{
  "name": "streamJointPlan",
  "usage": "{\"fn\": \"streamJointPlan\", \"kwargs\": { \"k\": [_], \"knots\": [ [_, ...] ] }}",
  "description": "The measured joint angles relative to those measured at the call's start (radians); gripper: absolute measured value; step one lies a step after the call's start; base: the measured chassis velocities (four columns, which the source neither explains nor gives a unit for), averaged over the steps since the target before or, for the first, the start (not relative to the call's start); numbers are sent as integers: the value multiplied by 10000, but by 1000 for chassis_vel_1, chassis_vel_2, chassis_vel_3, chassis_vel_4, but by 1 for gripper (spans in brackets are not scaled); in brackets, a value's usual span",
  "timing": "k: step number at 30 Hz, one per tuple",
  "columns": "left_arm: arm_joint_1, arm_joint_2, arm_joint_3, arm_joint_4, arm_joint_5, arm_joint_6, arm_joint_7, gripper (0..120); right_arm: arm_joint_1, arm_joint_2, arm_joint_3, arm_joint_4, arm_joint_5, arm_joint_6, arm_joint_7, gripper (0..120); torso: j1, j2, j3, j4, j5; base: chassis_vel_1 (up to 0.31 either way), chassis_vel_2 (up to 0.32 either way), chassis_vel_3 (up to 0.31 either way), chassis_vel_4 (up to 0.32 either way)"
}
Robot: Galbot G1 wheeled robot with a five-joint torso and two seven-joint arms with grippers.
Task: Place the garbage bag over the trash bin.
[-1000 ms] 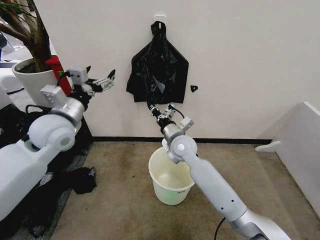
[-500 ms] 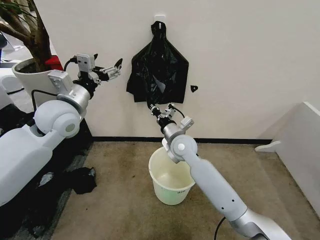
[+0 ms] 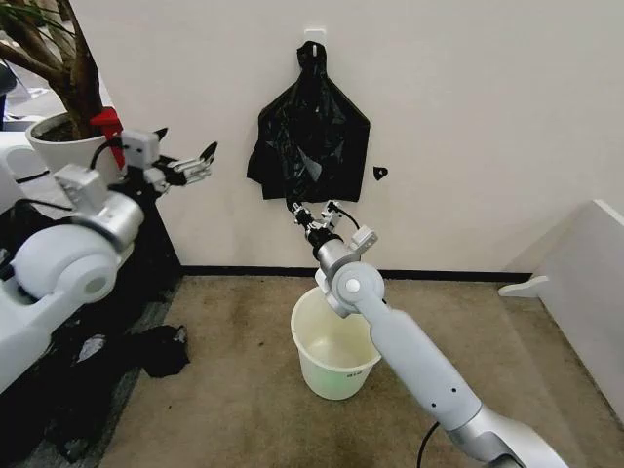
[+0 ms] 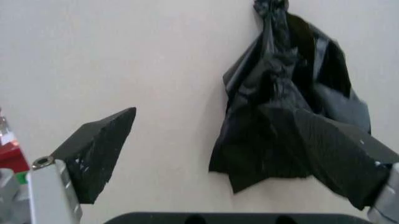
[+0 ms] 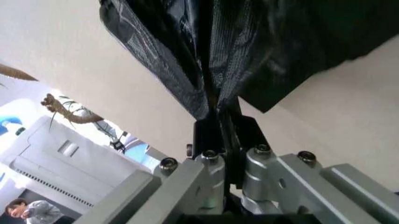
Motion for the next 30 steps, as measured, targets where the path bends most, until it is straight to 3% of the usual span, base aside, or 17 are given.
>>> {"fn": "streamJointPlan", "kwargs": {
  "k": [9, 17, 21, 22, 23, 30],
  "knots": [
    [185, 155, -243, 98, -2, 19, 67, 100, 0, 53, -1, -18, -17, -11, -34, 0, 0, 0, 0, 0, -1, 0, 0, 0, 0],
    [-1509, -364, 999, 731, 374, 414, 916, 100, -9, 54, -43, 24, -71, -26, -27, 0, 0, 0, 2, 0, 3, 0, 0, 0, 0],
    [-4506, -1726, 3683, 1516, 784, 900, 1283, 100, -41, 43, -4, 36, -114, -42, -27, 0, 0, -1, 3, -3, -2, 0, 0, 0, 0],
    [-4840, -1918, 3909, 1644, 800, 917, 1275, 100, -47, 42, 5, 36, -116, -42, -27, 0, 0, 0, 3, -4, 2, 0, 0, 0, 0],
    [-5770, -2552, 4496, 2086, 933, 1106, 1220, 100, -72, 22, 20, 56, -116, -42, -26, 0, 0, 0, 2, -6, 7, 0, 0, 0, 0],
    [-7155, -3456, 5411, 2949, 2197, 2173, 1911, 100, -204, -132, 146, 166, -115, -53, -26, 0, 0, 0, 3, -3, 4, 0, 0, 0, 0]
  ]
}}
